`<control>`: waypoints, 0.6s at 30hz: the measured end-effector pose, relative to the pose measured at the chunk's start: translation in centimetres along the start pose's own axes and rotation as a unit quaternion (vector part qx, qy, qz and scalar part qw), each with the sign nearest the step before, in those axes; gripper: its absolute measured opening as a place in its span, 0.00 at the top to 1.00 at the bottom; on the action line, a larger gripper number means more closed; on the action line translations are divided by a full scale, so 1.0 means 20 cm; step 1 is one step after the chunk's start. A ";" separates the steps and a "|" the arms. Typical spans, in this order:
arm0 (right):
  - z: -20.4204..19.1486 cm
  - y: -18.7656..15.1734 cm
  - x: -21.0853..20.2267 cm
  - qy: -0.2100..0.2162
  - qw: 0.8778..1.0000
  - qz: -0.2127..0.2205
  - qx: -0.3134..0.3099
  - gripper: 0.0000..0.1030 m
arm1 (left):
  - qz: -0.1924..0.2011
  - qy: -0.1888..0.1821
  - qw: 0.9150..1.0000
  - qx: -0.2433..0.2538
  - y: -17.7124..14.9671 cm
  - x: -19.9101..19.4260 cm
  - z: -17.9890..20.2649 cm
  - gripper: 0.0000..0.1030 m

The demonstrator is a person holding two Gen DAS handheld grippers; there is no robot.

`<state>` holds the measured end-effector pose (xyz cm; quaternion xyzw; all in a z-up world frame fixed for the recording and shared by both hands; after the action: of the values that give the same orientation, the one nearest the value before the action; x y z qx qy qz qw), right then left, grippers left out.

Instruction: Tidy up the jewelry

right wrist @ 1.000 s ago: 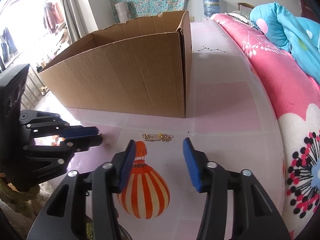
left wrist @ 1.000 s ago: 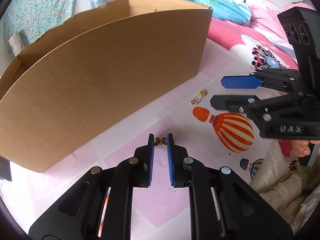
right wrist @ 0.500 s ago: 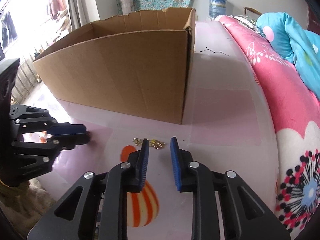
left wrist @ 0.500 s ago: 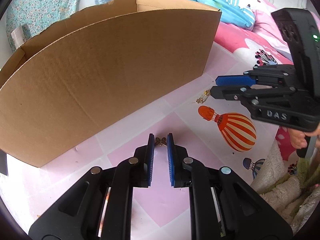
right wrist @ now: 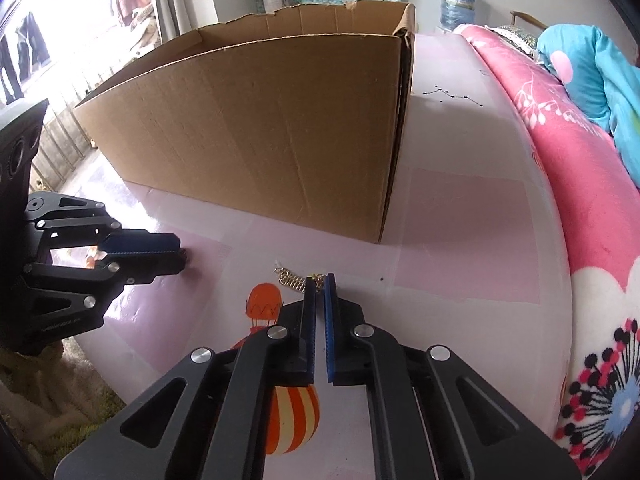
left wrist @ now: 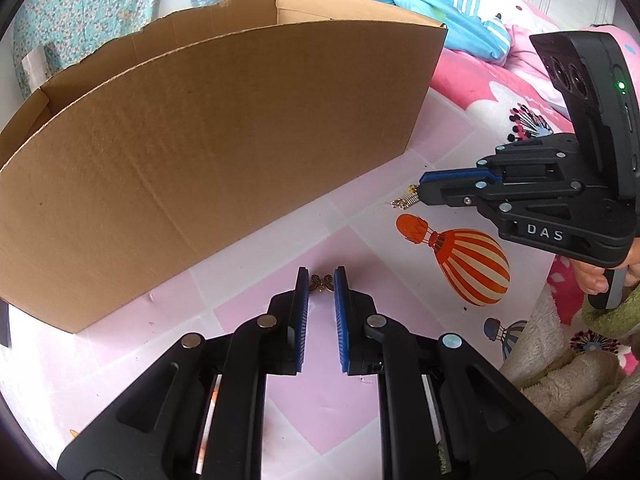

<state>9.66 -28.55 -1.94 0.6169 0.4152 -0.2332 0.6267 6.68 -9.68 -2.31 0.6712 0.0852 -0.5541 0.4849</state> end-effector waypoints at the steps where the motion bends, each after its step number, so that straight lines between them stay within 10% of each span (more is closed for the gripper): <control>1: 0.00 0.00 -0.01 0.001 1.000 0.001 0.003 0.96 | 0.000 0.000 1.000 0.000 0.00 0.00 0.00 0.88; 18: 0.03 0.04 -0.01 -0.016 0.999 0.015 0.026 0.81 | 0.001 0.003 1.000 0.005 0.00 0.00 0.01 0.88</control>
<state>10.32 -29.00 -1.45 0.6351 0.3895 -0.2450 0.6204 6.65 -9.78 -2.24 0.6754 0.0835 -0.5519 0.4820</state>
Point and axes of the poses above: each gripper's, at about its wrist camera, not at the fingertips, and x roughly the way its jaws point, z to its right, y to its top, the point moved 1 cm from there along x, roughly the way its jaws point, and after that the axes turned 3 degrees about -x, right-handed, at the moved point
